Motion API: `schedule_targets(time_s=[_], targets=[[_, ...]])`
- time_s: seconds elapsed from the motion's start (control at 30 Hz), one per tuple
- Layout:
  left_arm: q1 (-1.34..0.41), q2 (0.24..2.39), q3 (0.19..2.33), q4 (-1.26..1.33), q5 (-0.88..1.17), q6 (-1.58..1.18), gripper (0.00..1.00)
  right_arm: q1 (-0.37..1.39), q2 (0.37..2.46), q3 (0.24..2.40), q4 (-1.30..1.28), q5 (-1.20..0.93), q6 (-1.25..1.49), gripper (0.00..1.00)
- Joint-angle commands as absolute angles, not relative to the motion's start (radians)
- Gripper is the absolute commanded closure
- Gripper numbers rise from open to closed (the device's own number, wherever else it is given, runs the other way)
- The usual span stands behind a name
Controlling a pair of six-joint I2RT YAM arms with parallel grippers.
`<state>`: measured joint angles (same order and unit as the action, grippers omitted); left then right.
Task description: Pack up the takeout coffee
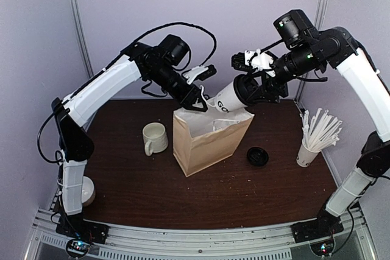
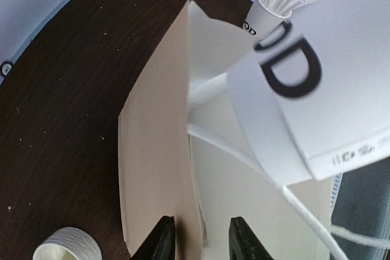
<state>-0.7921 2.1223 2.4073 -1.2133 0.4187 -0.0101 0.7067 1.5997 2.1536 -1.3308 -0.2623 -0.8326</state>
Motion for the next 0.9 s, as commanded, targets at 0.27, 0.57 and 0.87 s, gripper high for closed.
schedule_targets(time_s=[0.27, 0.57, 0.87], targets=[[-0.784, 2.039, 2.380, -1.044, 0.339, -0.064, 0.49, 0.760, 1.609, 2.065, -1.329, -0.154, -0.864, 0.30], [-0.784, 1.946, 2.303, -0.980, 0.389, -0.098, 0.47, 0.781, 1.589, 2.020, -1.350, -0.149, -0.878, 0.31], [-0.825, 1.786, 2.158, -0.901, 0.494, -0.096, 0.37, 0.865, 1.566, 1.905, -1.386, -0.110, -0.938, 0.30]])
